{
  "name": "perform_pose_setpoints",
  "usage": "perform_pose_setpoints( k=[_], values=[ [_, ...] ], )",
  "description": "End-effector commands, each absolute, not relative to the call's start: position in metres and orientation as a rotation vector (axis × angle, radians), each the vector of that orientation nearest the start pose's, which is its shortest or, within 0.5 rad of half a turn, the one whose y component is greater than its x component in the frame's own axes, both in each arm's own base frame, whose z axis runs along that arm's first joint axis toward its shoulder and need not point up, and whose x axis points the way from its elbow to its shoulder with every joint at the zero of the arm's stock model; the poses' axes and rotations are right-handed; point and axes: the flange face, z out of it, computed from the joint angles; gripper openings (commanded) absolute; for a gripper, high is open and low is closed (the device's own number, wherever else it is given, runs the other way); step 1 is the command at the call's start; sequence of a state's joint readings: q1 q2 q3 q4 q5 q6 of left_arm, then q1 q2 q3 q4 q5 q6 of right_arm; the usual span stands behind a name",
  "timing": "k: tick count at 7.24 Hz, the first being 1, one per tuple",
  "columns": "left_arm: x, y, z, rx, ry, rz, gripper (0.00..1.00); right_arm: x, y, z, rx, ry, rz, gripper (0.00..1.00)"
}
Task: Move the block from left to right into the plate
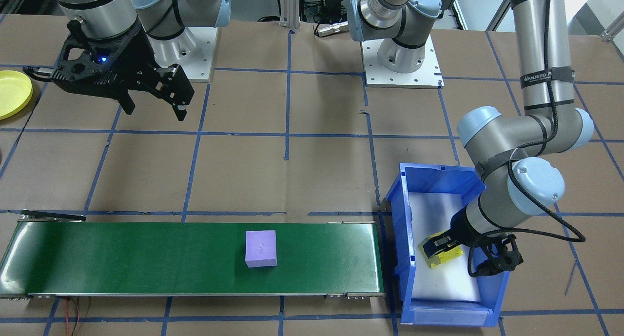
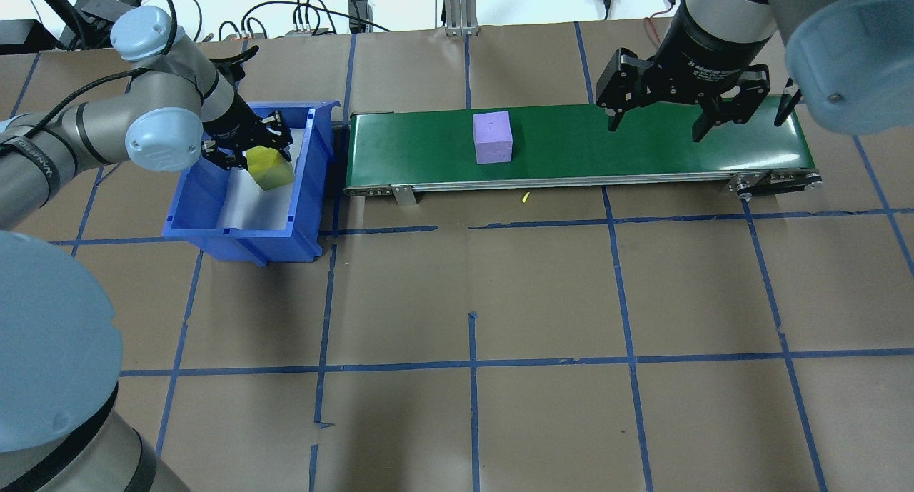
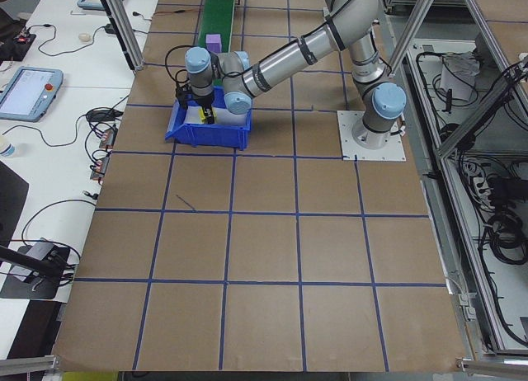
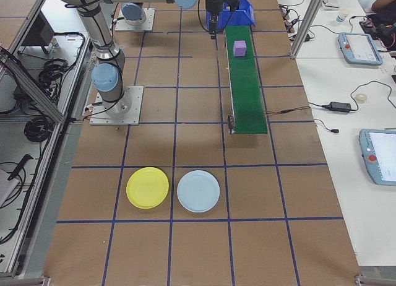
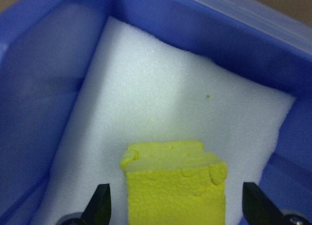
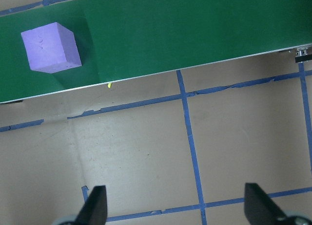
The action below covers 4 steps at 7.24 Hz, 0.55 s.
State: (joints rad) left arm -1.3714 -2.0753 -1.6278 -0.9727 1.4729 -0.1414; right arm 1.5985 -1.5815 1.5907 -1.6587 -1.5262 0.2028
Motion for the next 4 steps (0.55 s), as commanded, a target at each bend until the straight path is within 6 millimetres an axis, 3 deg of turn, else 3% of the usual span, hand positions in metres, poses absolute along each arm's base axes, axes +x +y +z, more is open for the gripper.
perform_pose_setpoints(
  k=[1, 2, 4],
  values=[
    [-0.010, -0.666, 0.274, -0.470, 3.175, -0.178, 0.31, 0.151, -0.491, 0.493, 0.269, 3.074, -0.114, 1.00],
    [-0.014, -0.671, 0.309, -0.451, 3.178, -0.141, 0.31, 0.151, -0.491, 0.492, 0.267, 3.075, -0.112, 1.00],
    [-0.057, -0.679, 0.371, -0.383, 3.207, -0.122, 0.31, 0.151, -0.491, 0.492, 0.267, 3.075, -0.112, 1.00]
  ],
)
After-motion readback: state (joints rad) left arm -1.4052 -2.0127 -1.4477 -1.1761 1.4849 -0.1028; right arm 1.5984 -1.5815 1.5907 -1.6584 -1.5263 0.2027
